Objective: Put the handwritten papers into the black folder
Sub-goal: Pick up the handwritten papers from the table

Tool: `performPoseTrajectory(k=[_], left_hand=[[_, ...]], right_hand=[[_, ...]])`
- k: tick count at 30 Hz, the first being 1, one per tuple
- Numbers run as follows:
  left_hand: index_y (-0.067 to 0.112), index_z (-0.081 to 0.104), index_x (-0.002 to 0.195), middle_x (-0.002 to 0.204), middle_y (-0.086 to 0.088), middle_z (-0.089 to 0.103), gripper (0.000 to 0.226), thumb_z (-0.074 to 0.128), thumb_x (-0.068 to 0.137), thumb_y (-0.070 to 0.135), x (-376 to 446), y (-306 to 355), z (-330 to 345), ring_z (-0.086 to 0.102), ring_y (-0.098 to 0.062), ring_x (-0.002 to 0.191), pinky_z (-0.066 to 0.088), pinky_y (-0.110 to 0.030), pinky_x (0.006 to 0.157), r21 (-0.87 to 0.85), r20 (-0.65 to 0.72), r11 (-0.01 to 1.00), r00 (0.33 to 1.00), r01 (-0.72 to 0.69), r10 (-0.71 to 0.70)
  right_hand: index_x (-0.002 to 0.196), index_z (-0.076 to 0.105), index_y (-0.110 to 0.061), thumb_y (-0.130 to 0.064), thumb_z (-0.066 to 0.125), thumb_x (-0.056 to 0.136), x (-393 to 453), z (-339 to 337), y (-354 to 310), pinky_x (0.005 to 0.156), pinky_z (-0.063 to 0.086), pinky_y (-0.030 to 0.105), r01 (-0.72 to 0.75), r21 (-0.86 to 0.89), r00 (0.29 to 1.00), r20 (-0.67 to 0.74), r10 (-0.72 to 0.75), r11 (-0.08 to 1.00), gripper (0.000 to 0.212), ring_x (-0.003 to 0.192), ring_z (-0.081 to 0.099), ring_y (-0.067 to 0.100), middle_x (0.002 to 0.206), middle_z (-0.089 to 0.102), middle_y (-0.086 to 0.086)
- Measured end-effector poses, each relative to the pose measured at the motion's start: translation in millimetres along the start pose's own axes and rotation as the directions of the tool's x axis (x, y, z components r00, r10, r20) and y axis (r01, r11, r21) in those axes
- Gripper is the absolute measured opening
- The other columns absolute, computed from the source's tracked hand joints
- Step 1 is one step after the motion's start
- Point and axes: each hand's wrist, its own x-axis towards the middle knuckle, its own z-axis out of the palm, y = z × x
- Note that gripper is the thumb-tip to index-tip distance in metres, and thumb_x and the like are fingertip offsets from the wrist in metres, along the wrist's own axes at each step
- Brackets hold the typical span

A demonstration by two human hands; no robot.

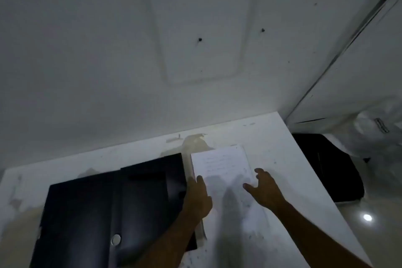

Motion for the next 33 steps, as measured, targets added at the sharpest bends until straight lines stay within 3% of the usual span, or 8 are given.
performPoseTrajectory(k=[3, 6, 17, 20, 25, 28, 30, 33], left_hand=[[-0.003, 0.005, 0.157, 0.164, -0.026, 0.006, 0.085, 0.057, 0.098, 0.029, 15, -1, 21, 0.027, -0.038, 0.148, 0.031, -0.038, 0.119, 0.132, -0.016, 0.982, 0.991, 0.133, -0.132], [-0.012, 0.003, 0.154, 0.161, -0.032, 0.013, 0.095, 0.054, 0.097, 0.044, 23, 1, 37, 0.026, -0.041, 0.147, 0.033, -0.041, 0.119, 0.386, -0.047, 0.908, 0.986, 0.165, -0.159], [-0.014, 0.035, 0.142, 0.140, -0.030, 0.045, 0.081, 0.051, 0.094, 0.050, 39, 1, 57, 0.046, -0.042, 0.125, 0.037, -0.047, 0.110, 0.751, -0.074, 0.649, 0.992, 0.122, -0.101], [-0.014, 0.031, 0.144, 0.143, -0.030, 0.043, 0.085, 0.048, 0.095, 0.054, 37, -2, 57, 0.045, -0.040, 0.127, 0.038, -0.044, 0.110, 0.742, -0.079, 0.661, 0.994, 0.111, -0.078], [-0.012, 0.021, 0.149, 0.148, -0.026, 0.035, 0.094, 0.056, 0.092, 0.055, 36, -7, 57, 0.041, -0.035, 0.132, 0.040, -0.038, 0.112, 0.523, -0.071, 0.845, 0.993, 0.113, -0.090], [-0.006, 0.014, 0.154, 0.154, -0.021, 0.021, 0.099, 0.069, 0.088, 0.044, 34, -10, 51, 0.033, -0.033, 0.140, 0.037, -0.039, 0.116, 0.017, -0.023, 0.991, 0.991, 0.129, -0.129], [0.000, 0.016, 0.155, 0.156, -0.018, 0.019, 0.094, 0.072, 0.088, 0.036, 34, -10, 42, 0.034, -0.033, 0.142, 0.037, -0.043, 0.117, -0.292, 0.006, 0.945, 0.988, 0.150, -0.155], [0.005, 0.042, 0.145, 0.144, -0.013, 0.051, 0.067, 0.069, 0.091, 0.034, 30, -11, 21, 0.058, -0.030, 0.124, 0.051, -0.047, 0.105, -0.635, 0.125, 0.747, 0.980, 0.198, -0.154]], right_hand=[[0.138, 0.038, -0.002, -0.046, 0.070, 0.084, 11, 17, 13, 0.100, 0.042, 0.044, -0.096, -0.064, 0.995, -0.008, 0.095, 0.993, 0.076, 0.125, 0.047, 0.038, 0.136, 0.045, 0.021], [0.129, 0.042, 0.000, -0.043, 0.068, 0.087, 16, 36, 17, 0.093, 0.047, 0.046, -0.147, -0.060, 0.989, -0.034, 0.145, 0.987, 0.065, 0.119, 0.045, 0.038, 0.131, 0.043, 0.021], [0.127, 0.043, 0.002, -0.026, 0.051, 0.098, 31, 61, 6, 0.093, 0.047, 0.046, -0.181, -0.019, 0.975, -0.139, 0.176, 0.983, 0.041, 0.117, 0.053, 0.038, 0.126, 0.053, 0.022], [0.126, 0.043, 0.003, -0.018, 0.049, 0.099, 35, 62, 5, 0.089, 0.051, 0.042, -0.145, 0.069, 0.980, -0.130, 0.153, 0.987, 0.035, 0.108, 0.060, 0.037, 0.120, 0.059, 0.023], [0.128, 0.043, -0.003, -0.011, 0.045, 0.100, 33, 55, 9, 0.064, 0.049, 0.024, -0.079, 0.196, 0.992, -0.082, 0.097, 0.977, 0.029, 0.072, 0.056, 0.014, 0.097, 0.059, 0.009], [0.125, 0.048, -0.007, -0.011, 0.046, 0.101, 27, 40, 11, 0.076, 0.049, 0.025, 0.016, 0.289, 0.997, -0.078, 0.007, 0.957, 0.025, 0.088, 0.058, 0.016, 0.103, 0.056, 0.001], [0.125, 0.052, -0.010, -0.012, 0.047, 0.100, 25, 26, 11, 0.088, 0.045, 0.029, 0.054, 0.360, 0.998, -0.042, -0.041, 0.932, 0.026, 0.101, 0.056, 0.016, 0.111, 0.058, 0.000], [0.121, 0.059, -0.010, -0.011, 0.051, 0.098, 22, 2, 6, 0.086, 0.047, 0.030, 0.035, 0.471, 0.999, 0.017, -0.049, 0.882, 0.024, 0.098, 0.060, 0.018, 0.108, 0.064, -0.001]])
